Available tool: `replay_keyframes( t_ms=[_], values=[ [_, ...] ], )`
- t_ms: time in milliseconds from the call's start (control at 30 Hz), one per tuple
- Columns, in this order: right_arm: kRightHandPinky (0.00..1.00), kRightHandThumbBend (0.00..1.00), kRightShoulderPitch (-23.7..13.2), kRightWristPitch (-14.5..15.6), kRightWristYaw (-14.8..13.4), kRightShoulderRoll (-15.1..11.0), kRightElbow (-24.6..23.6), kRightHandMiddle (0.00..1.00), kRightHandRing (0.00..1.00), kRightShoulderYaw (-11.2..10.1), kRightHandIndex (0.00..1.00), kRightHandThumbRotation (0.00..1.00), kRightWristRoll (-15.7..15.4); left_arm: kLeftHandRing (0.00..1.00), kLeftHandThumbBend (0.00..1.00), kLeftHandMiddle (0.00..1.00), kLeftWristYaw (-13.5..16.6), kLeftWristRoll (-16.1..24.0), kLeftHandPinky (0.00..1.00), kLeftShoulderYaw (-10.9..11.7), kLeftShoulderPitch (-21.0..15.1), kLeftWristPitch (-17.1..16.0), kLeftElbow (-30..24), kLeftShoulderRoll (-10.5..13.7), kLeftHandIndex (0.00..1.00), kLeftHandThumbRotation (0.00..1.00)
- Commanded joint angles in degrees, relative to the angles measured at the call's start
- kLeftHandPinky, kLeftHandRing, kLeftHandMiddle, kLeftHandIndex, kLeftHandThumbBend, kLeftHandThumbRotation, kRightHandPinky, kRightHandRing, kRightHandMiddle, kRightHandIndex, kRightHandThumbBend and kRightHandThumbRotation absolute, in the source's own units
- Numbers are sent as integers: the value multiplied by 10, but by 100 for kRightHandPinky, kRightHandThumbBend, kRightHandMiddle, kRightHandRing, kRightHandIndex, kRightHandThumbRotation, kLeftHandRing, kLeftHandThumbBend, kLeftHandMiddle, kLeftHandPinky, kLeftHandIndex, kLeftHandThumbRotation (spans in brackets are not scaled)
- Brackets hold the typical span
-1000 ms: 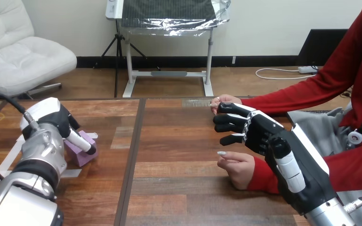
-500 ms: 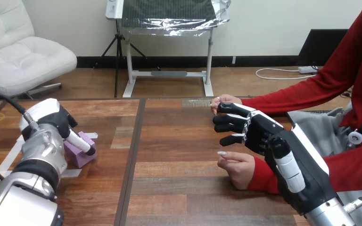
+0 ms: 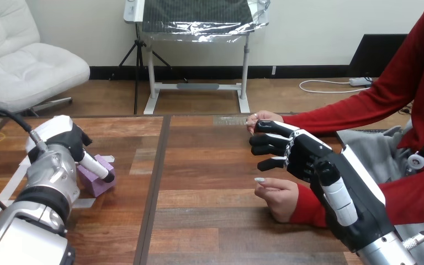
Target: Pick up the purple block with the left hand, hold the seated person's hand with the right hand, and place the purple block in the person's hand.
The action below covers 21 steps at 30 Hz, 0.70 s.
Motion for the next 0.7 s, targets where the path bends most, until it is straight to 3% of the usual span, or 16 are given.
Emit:
replay_keyframes(
  t_ms=[0,500,667],
  values=[
    [69,90,-28,-12,0,-2,-10,78,78,-5,82,100,4,20,64,30,-1,0,14,2,-46,-5,-36,-1,77,0],
    [69,92,-27,-8,-3,-3,-13,78,77,-5,82,100,0,20,63,31,-21,-19,13,17,-42,-14,-64,4,73,0],
    [69,92,-26,-5,-4,-3,-15,78,77,-5,82,100,-2,27,65,37,-26,-28,19,25,-38,-18,-76,6,65,0]
  ],
)
